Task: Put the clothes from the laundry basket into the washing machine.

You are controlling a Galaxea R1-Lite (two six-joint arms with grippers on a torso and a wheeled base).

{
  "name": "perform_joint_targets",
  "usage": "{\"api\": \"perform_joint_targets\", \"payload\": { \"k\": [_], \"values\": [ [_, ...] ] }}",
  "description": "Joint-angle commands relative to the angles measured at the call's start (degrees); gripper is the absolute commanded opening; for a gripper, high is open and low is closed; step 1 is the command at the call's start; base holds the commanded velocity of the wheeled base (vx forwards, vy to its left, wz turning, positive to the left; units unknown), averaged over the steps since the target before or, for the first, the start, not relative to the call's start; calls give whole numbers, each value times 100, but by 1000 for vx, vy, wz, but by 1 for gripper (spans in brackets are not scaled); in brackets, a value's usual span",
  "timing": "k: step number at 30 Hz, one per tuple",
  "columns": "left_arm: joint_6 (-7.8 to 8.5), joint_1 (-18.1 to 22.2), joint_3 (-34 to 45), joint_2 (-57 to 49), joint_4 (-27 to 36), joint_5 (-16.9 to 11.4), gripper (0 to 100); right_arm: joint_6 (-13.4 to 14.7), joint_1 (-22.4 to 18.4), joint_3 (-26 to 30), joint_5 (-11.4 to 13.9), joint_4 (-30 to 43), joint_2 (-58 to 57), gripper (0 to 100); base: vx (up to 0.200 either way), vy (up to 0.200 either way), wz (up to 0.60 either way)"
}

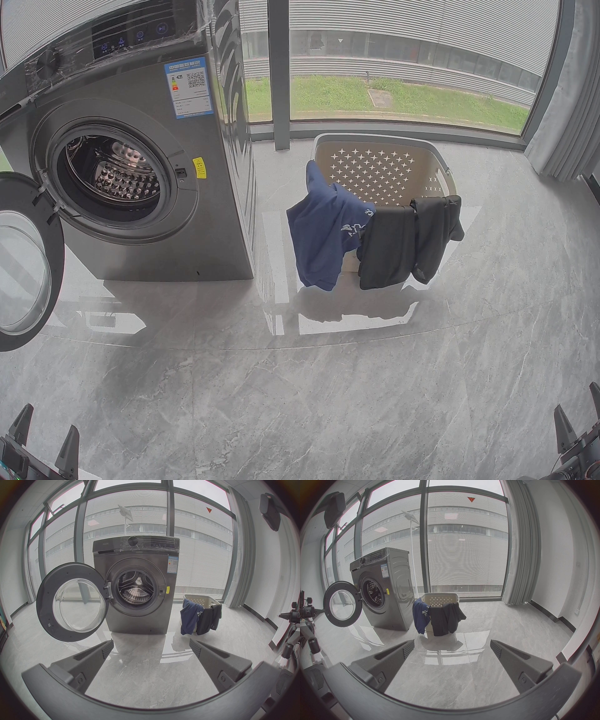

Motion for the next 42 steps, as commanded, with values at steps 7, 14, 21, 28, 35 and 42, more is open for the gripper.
{"api": "perform_joint_targets", "payload": {
  "k": [7,14,21,28,35,42],
  "values": [
    [-12,1,84,-40,-1,-7,100,-1,0,101,4,0,-40,100,86,0,0],
    [-12,1,84,-40,-1,-7,100,-1,0,101,4,0,-40,100,200,0,0],
    [-4,1,84,-40,-1,1,100,-1,0,101,4,0,-40,100,57,0,0],
    [-12,1,84,-40,-1,1,100,-10,-9,101,13,0,-31,100,0,0,0],
    [-12,1,84,-40,-1,1,100,-10,-9,101,4,0,-40,100,0,-114,0],
    [-12,1,84,-40,-1,1,100,-10,-9,101,4,0,-40,100,0,-200,0]
  ]
}}
